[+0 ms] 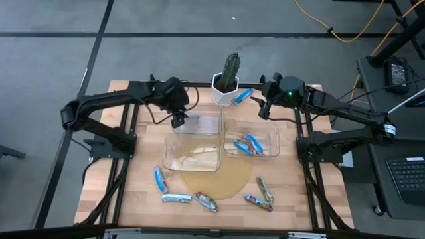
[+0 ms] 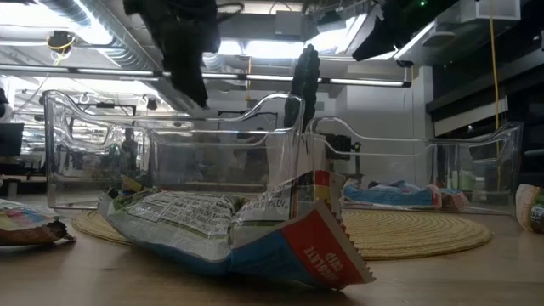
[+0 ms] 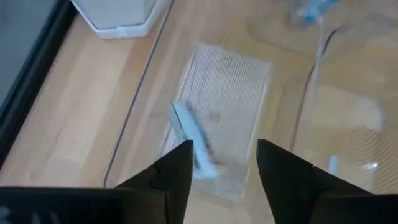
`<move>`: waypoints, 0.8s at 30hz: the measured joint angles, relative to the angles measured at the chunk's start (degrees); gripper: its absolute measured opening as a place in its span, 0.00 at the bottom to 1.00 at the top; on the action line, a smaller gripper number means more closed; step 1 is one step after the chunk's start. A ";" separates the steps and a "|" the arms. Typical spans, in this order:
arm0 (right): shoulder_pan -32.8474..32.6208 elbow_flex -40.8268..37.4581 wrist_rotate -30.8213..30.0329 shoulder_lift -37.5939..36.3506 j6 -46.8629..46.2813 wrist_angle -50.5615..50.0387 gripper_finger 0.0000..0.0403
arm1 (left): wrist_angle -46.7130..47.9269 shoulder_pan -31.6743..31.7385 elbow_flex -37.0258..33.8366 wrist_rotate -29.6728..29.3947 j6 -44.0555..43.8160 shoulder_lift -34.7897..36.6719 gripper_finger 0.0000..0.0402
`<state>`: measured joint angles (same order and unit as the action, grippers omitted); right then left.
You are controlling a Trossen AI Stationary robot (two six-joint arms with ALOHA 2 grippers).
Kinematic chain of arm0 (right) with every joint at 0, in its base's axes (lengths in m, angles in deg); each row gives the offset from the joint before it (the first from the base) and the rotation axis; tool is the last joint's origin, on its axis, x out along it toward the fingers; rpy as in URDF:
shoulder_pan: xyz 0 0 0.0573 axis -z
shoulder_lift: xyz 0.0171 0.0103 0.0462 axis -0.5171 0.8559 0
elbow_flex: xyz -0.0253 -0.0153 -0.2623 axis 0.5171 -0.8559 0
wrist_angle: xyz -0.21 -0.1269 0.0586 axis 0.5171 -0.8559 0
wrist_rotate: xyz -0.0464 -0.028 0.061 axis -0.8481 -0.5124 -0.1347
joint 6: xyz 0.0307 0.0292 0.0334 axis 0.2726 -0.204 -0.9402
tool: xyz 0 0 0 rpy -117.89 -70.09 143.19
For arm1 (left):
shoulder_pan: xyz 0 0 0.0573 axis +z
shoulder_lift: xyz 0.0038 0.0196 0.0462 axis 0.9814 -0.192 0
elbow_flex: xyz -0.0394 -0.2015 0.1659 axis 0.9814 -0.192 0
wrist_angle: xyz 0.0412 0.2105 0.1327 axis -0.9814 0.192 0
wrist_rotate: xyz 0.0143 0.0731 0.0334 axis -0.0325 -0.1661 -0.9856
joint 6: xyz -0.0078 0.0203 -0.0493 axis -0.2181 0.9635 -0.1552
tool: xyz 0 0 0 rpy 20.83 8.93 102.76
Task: Pick and place Granola Bars by type
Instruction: Put the left red granola bar into the right bin
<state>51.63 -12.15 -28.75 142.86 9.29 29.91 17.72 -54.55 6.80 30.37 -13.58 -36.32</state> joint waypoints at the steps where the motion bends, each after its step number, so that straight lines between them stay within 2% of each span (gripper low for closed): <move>1: 0.01 0.00 -0.02 0.00 0.36 0.00 0.48 | 0.02 -0.52 0.00 -0.36 -1.44 0.89 0.43; 5: 0.02 0.00 0.00 0.00 1.93 0.00 0.48 | 0.70 -2.78 0.00 -3.12 -8.01 3.30 0.47; 10: 0.02 0.00 0.19 0.01 2.08 0.02 0.48 | 7.43 -8.02 0.02 -2.22 -20.03 7.27 0.49; 14: 0.02 0.00 3.23 0.00 1.80 0.00 0.48 | 14.99 -15.88 0.02 -3.77 -29.86 10.89 0.46; 21: 0.00 0.00 4.09 0.00 1.65 -0.66 0.48 | 19.34 -32.72 0.02 -13.08 -56.16 19.61 0.42; 24: 0.00 0.00 4.09 0.02 1.72 -0.63 0.48 | 19.73 -40.86 0.02 -16.81 -64.34 21.38 0.41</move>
<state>51.63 -12.15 -24.66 142.88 11.01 29.27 37.45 -95.42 6.82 13.56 -77.92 -14.94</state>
